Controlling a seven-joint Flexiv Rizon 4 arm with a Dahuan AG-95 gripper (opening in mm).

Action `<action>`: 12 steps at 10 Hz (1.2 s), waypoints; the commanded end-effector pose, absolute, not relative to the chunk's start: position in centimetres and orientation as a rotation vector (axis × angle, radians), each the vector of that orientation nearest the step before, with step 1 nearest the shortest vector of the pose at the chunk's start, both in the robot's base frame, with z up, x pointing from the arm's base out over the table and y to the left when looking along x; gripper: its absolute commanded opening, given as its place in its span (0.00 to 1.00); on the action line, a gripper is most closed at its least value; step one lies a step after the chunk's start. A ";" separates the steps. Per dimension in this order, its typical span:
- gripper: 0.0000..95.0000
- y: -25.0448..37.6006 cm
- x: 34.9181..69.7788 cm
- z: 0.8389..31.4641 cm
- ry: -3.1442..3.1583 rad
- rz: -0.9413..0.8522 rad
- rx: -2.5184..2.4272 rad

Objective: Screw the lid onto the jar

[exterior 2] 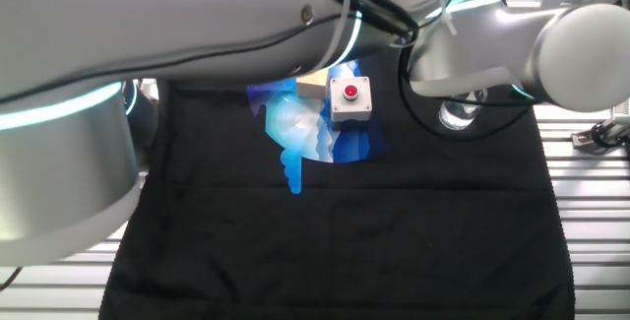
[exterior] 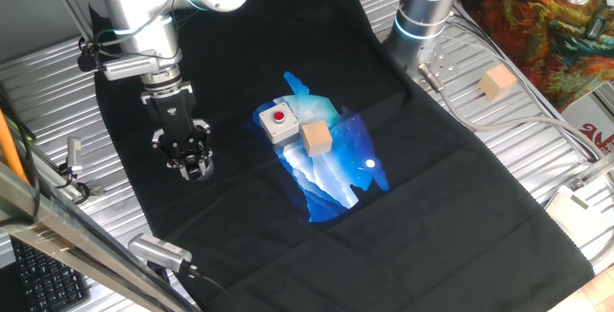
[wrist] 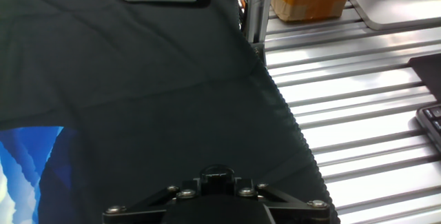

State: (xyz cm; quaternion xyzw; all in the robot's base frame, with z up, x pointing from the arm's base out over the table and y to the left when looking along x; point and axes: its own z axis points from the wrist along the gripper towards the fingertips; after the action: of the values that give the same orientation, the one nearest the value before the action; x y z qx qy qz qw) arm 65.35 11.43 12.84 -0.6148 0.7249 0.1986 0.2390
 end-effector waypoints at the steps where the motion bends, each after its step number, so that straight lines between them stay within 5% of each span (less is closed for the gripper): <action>1: 0.00 11.4 65.4 12.7 1.977 0.548 -1.679; 12: 0.00 10.8 65.1 12.7 1.948 0.573 -1.674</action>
State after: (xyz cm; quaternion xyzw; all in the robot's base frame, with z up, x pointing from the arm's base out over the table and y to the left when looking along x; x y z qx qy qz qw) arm 65.01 10.74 12.75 -0.6153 0.7162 0.2116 0.2522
